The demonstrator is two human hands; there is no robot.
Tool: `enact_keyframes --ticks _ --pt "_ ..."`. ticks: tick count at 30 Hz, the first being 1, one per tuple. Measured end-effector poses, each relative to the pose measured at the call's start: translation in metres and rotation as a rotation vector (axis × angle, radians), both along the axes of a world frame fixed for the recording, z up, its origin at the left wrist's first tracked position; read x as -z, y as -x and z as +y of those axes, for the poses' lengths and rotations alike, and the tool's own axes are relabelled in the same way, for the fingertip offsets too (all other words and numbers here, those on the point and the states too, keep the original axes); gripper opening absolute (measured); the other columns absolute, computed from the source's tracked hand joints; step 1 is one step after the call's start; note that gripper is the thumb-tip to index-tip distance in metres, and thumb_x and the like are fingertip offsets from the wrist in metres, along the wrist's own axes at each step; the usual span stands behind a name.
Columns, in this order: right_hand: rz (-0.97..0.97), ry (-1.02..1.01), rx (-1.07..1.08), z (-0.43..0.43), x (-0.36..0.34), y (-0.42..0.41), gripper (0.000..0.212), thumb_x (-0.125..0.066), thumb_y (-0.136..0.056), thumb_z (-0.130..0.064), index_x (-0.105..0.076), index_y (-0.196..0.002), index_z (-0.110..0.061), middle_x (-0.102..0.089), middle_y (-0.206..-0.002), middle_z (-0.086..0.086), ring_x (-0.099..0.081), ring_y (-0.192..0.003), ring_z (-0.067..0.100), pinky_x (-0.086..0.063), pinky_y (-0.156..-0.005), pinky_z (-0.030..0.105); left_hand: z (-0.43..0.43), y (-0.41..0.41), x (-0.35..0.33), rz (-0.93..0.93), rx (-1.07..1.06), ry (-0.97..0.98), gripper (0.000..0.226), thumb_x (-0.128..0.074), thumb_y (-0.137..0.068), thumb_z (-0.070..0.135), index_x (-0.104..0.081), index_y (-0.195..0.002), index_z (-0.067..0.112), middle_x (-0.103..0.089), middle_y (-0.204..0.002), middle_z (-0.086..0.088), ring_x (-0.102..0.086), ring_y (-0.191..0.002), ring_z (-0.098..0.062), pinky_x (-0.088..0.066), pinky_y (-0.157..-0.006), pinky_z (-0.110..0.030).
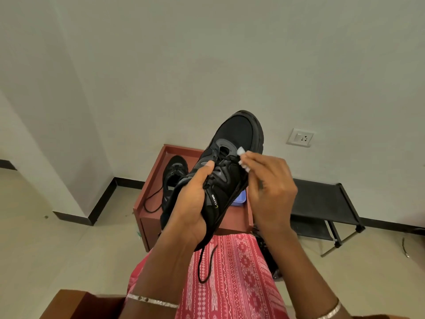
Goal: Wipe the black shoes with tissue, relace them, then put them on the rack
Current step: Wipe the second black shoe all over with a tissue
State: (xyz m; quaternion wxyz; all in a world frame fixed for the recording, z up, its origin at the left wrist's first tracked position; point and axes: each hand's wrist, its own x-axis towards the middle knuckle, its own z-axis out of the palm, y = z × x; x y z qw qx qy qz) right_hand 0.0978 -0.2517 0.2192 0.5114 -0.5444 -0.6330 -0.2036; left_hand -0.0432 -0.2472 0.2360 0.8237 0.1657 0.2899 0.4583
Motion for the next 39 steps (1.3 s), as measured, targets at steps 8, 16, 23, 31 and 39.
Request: enact_keyframes --ticks 8,16,23,31,39 --pt "-0.133 0.037 -0.202 -0.039 0.038 0.043 0.025 -0.055 -0.103 -0.011 -0.075 -0.106 0.002 -0.073 -0.107 0.013 -0.068 -0.100 0.024 -0.055 -0.093 0.031 0.005 0.009 0.002 -0.005 0.043 0.096 0.053 -0.064 -0.090 0.044 -0.067 -0.123 0.002 -0.070 -0.119 -0.018 -0.072 -0.101 -0.027 -0.056 -0.086 -0.031" --pt "-0.002 0.005 0.047 -0.002 0.004 -0.013 0.021 -0.068 -0.087 0.007 -0.077 -0.104 -0.002 -0.074 -0.104 0.010 -0.066 -0.096 0.021 -0.042 -0.098 0.011 0.001 0.004 -0.003 0.046 -0.001 -0.019 0.037 -0.053 -0.100 0.036 -0.070 -0.115 0.007 -0.073 -0.112 -0.017 -0.070 -0.107 -0.032 -0.049 -0.102 -0.045" --pt "-0.167 0.053 -0.223 -0.038 0.039 0.029 0.020 -0.059 -0.100 -0.009 -0.076 -0.107 0.001 -0.073 -0.109 0.011 -0.068 -0.100 0.022 -0.054 -0.093 0.027 0.010 0.015 0.002 0.037 0.030 0.057 0.052 -0.057 -0.095 0.045 -0.066 -0.125 0.003 -0.068 -0.123 -0.020 -0.071 -0.099 -0.030 -0.054 -0.085 -0.036" --pt "-0.032 -0.028 -0.031 -0.003 -0.003 -0.002 0.021 -0.072 -0.085 0.008 -0.077 -0.103 -0.001 -0.074 -0.106 0.010 -0.066 -0.098 0.022 -0.045 -0.098 0.017 0.003 0.007 -0.002 0.045 0.022 -0.003 0.040 -0.055 -0.097 0.038 -0.070 -0.119 0.007 -0.072 -0.115 -0.020 -0.070 -0.106 -0.035 -0.048 -0.102 -0.049" --pt "-0.178 0.053 -0.191 -0.036 0.029 0.033 0.028 -0.051 -0.105 -0.014 -0.073 -0.114 0.000 -0.073 -0.109 0.010 -0.067 -0.100 0.024 -0.055 -0.089 0.032 0.010 0.016 0.002 0.002 0.035 0.104 0.051 -0.061 -0.092 0.043 -0.069 -0.121 0.002 -0.070 -0.119 -0.021 -0.073 -0.094 -0.031 -0.060 -0.080 -0.038"
